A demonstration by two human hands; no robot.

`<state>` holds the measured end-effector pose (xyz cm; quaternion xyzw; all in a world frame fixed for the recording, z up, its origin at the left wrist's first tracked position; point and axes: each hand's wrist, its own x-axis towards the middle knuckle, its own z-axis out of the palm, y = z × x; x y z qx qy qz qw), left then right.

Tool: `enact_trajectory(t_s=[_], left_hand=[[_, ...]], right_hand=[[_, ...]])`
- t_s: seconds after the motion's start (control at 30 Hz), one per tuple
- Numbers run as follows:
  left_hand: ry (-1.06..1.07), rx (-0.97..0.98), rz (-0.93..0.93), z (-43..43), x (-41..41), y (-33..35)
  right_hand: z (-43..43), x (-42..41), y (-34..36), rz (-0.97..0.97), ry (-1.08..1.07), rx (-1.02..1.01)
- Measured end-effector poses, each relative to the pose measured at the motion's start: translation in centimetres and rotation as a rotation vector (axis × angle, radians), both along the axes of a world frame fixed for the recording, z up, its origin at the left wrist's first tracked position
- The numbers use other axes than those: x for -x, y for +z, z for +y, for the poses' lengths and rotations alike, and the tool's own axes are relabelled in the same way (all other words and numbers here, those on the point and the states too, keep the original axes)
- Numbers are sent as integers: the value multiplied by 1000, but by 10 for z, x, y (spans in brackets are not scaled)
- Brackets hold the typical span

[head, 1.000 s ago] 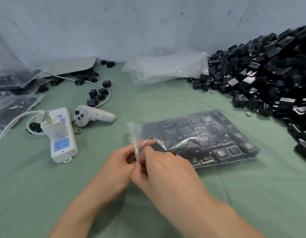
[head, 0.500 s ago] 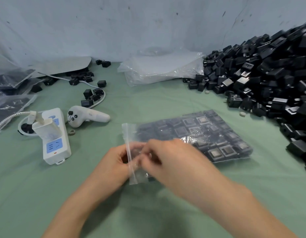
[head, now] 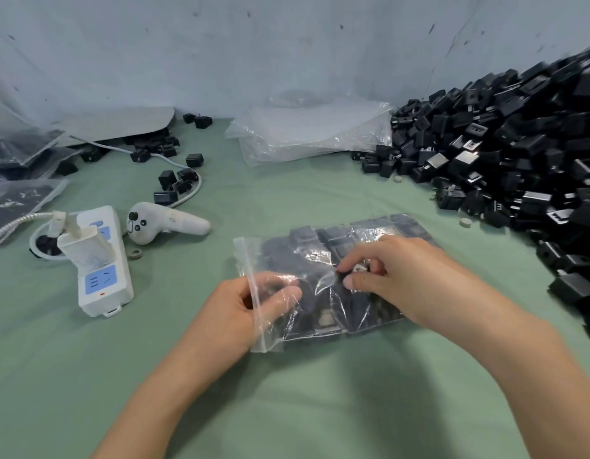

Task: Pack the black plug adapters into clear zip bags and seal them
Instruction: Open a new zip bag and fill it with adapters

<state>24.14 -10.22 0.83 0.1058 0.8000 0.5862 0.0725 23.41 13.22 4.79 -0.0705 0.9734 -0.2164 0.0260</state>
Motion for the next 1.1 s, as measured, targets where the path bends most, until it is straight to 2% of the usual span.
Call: enact_trajectory(t_s=[0.1,0.23,0.3,0.37,0.43,0.53,0.6,0.63,0.7,0.77,0.83,0.97,1.03,1.1], left_hand=[[-29,-34,-24,-9,1,0],[-79,31,6,-8,2,-2],[-120,51,26,-5,2,-4],[-141,70,51,-5,2,-4],[-55,59,76,-12,4,-3],[311,-29,108,-28,8,1],[492,-144,161,-32,4,11],[497,-186,182,-29,-1,17],[365,-226,174,-13,-15,26],[178,-240,113,9,-29,32],[98,-328,17,24,-36,34],[125,-484,-50,24,-39,40],[127,-466,-25,16,-37,39],[191,-423,14,2,-33,33]], right_hand=[[6,-1,3,40,-11,58],[-1,-2,5,118,18,41],[-11,-4,4,172,46,97],[-22,-6,4,223,50,314],[-34,-6,5,170,46,704],[-49,-6,9,-9,-16,1206],[-58,-4,10,-75,-63,1348],[-63,-3,10,-81,-75,1389],[-73,-4,10,-47,-77,1433],[-86,-10,11,16,-52,1446],[-98,-19,11,53,-34,1468],[-108,-30,13,24,4,1503],[-111,-30,13,10,81,1480],[-109,-27,11,106,131,1392]])
